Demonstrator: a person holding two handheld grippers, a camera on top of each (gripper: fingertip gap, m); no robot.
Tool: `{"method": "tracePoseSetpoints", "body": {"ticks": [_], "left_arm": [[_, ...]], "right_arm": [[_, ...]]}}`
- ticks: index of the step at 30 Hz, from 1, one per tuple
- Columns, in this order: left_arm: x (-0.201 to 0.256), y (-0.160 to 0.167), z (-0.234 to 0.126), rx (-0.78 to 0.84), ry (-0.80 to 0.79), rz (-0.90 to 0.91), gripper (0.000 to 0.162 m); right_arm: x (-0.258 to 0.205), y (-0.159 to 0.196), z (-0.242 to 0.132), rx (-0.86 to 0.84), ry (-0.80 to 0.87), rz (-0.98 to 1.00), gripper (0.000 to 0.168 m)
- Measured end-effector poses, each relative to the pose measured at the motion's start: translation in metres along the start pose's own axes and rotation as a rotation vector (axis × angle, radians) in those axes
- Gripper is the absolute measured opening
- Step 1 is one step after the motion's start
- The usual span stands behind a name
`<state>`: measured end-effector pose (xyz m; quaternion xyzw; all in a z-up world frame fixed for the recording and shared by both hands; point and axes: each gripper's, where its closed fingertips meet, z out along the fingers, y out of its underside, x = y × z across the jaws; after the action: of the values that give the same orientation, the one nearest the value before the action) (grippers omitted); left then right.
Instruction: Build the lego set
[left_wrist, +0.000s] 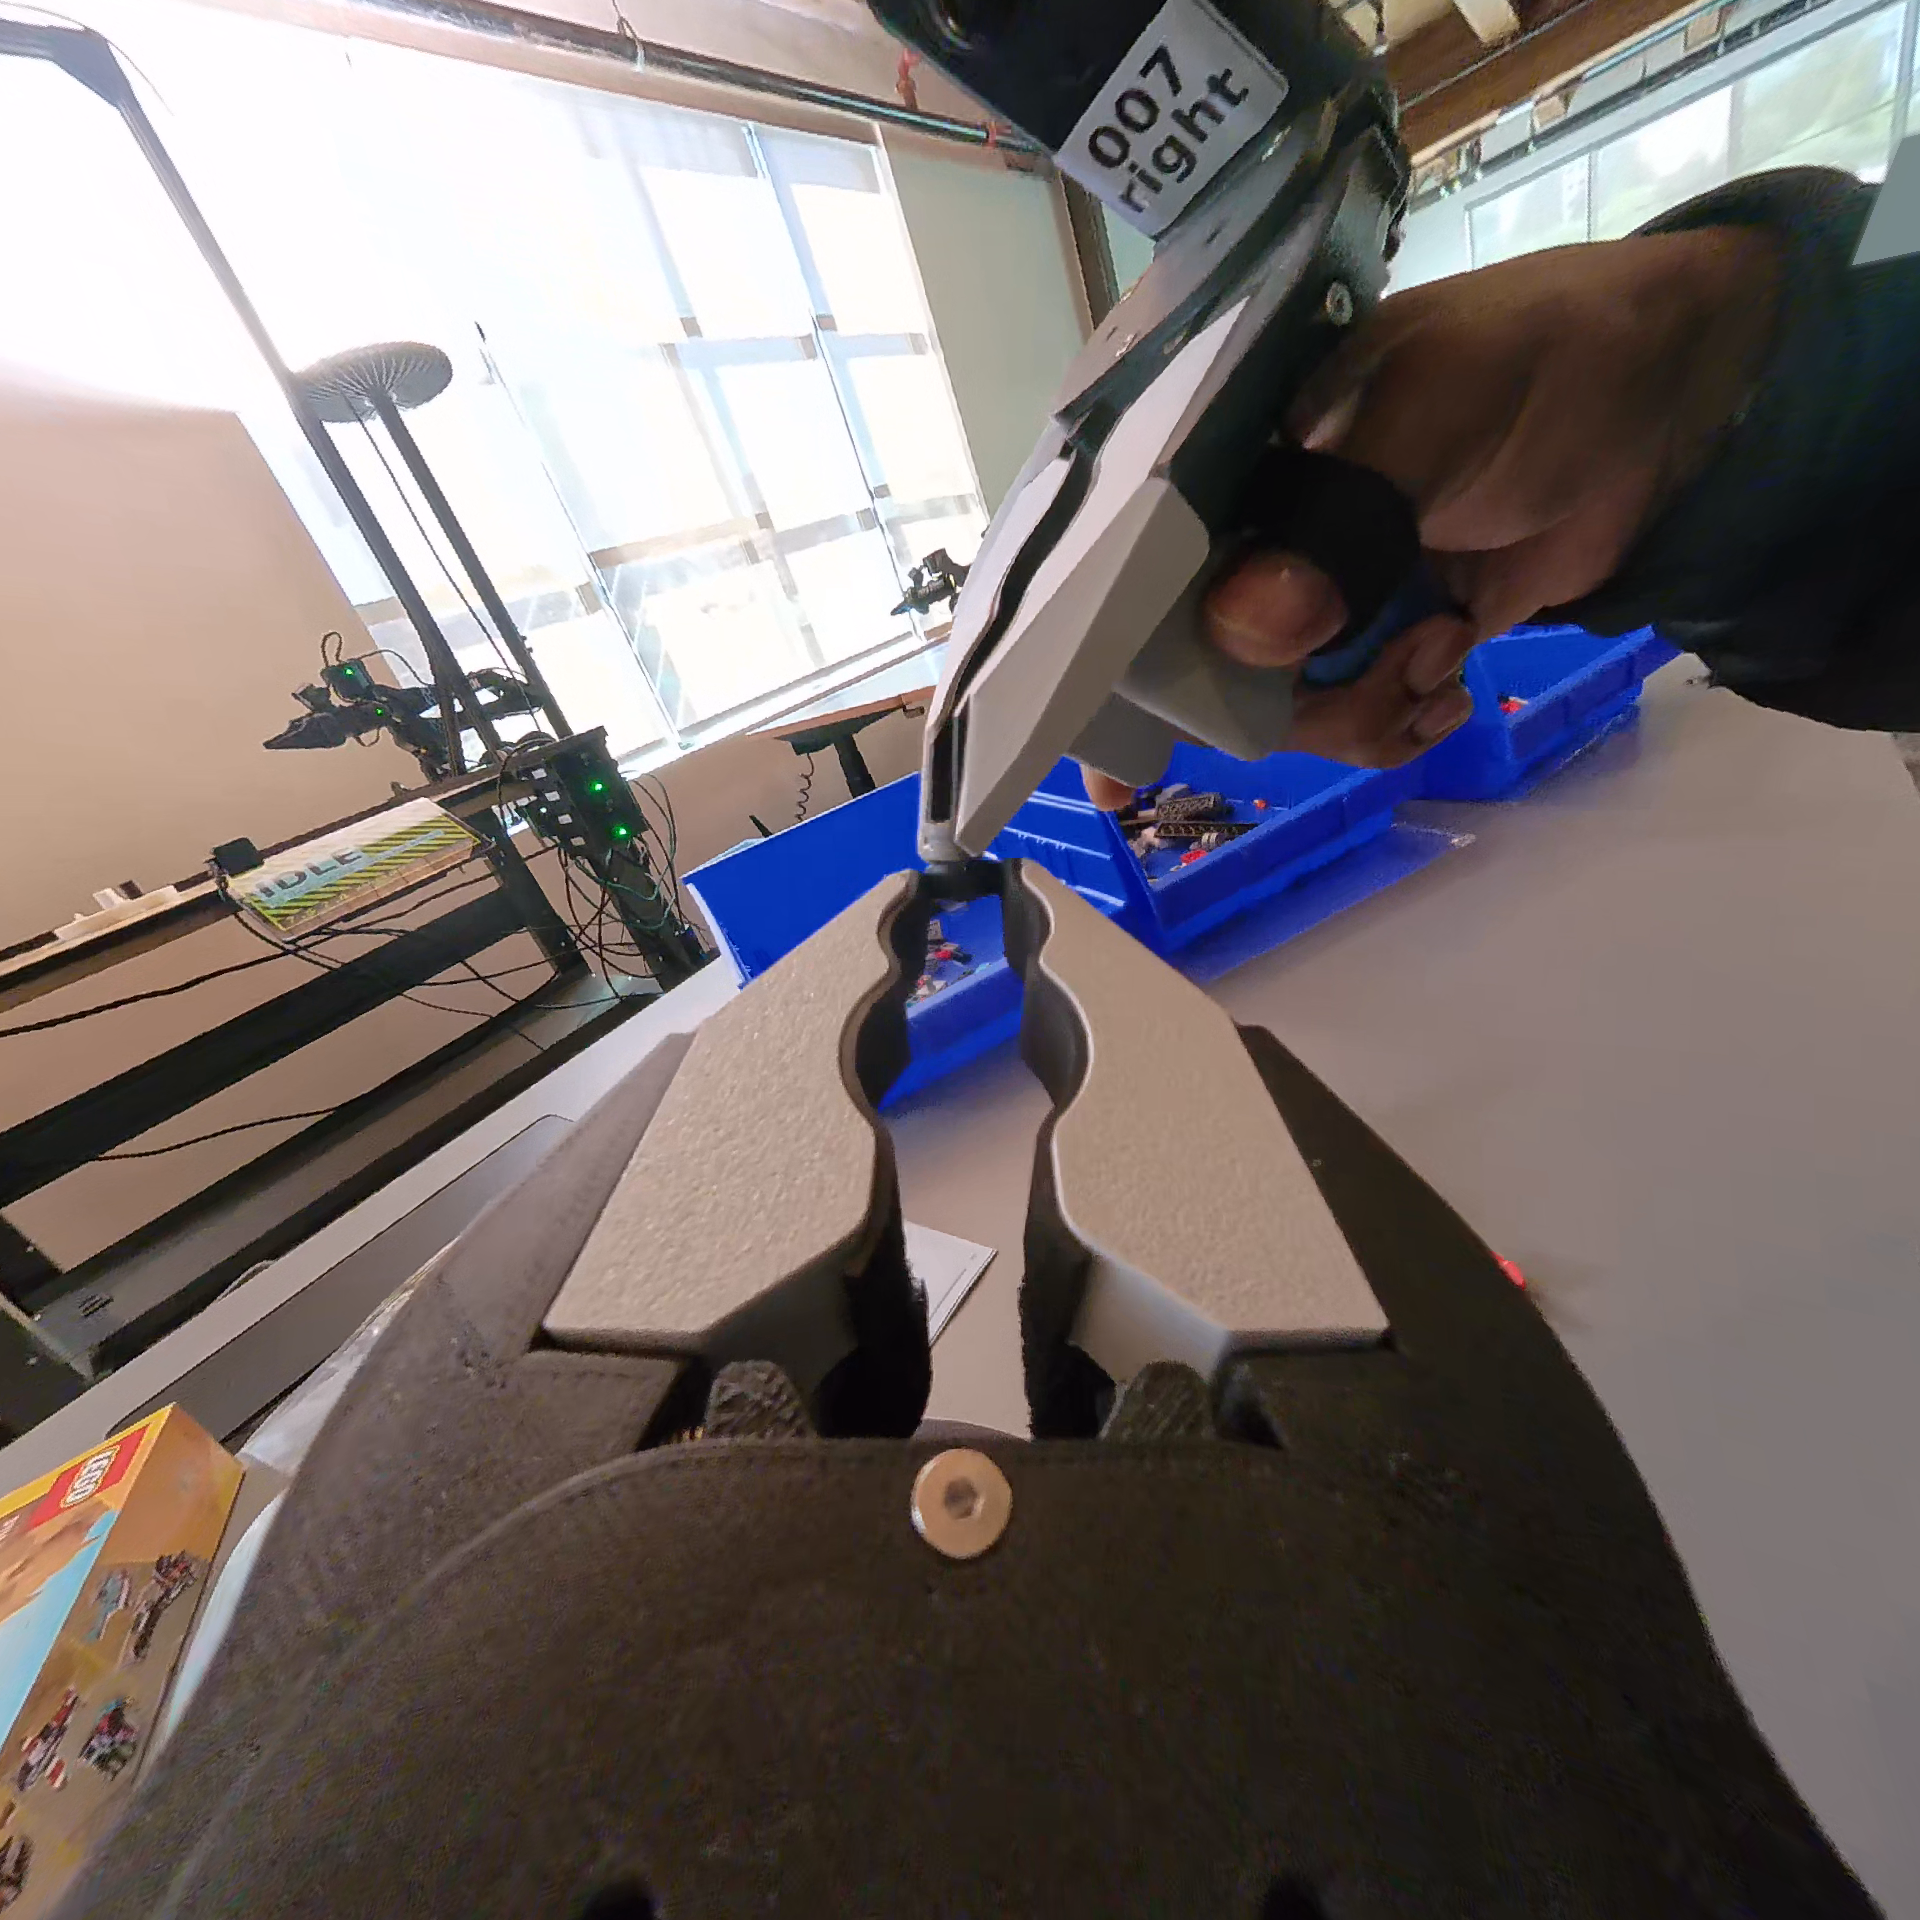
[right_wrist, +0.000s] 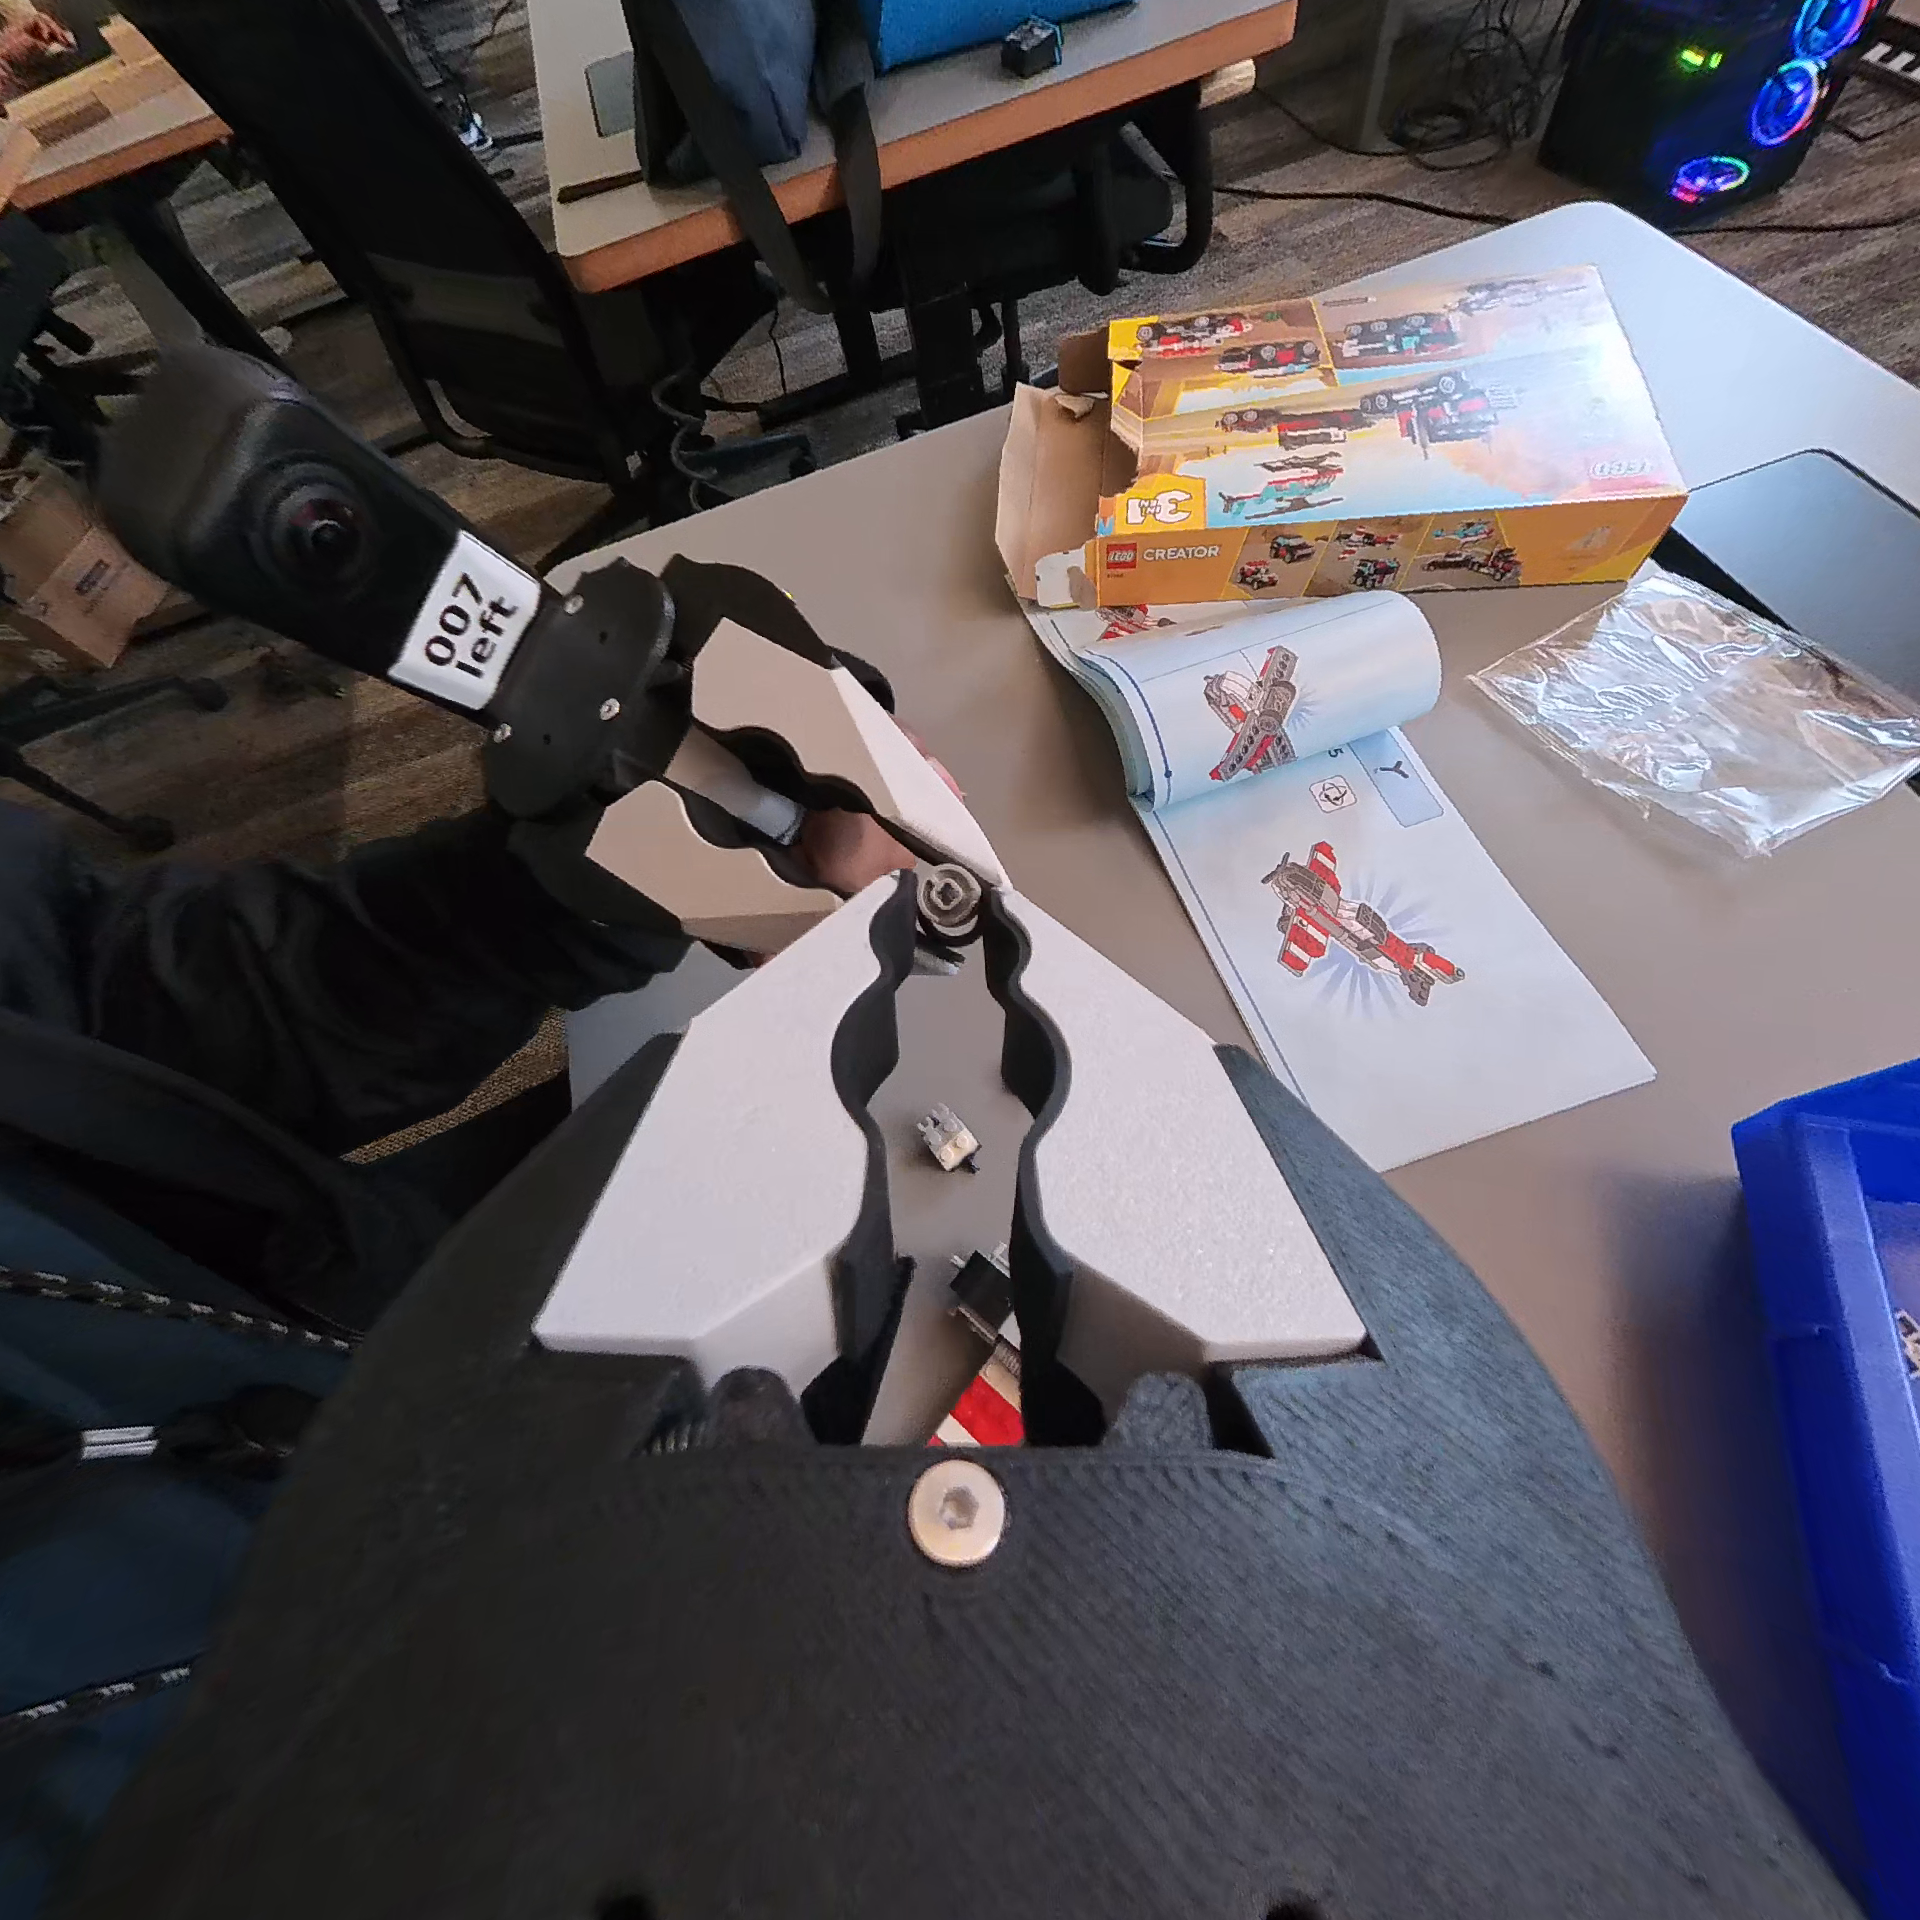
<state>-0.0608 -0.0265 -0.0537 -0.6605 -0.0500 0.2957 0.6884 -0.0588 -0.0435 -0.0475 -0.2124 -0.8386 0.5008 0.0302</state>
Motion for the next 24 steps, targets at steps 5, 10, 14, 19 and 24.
{"method": "tracePoseSetpoints", "body": {"ticks": [5,10,14,19,24], "left_arm": [[0.0,-0.003,-0.001,0.035,0.003,-0.018,0.013],[0.0,-0.006,-0.001,0.054,0.004,-0.027,0.013],[0.0,-0.008,-0.001,0.068,0.004,-0.033,0.013],[0.001,-0.011,-0.002,0.091,0.005,-0.039,0.013],[0.0,-0.012,-0.002,0.102,0.002,-0.04,0.013]], "right_arm": [[-0.002,-0.002,-0.001,0.006,-0.006,0.005,0.012],[-0.003,-0.003,-0.003,0.009,-0.008,0.005,0.012],[-0.004,-0.005,-0.004,0.009,-0.005,0.003,0.012],[-0.004,-0.006,-0.005,0.009,0.003,0.001,0.012],[-0.006,-0.007,-0.006,0.004,0.001,-0.001,0.012]]}}
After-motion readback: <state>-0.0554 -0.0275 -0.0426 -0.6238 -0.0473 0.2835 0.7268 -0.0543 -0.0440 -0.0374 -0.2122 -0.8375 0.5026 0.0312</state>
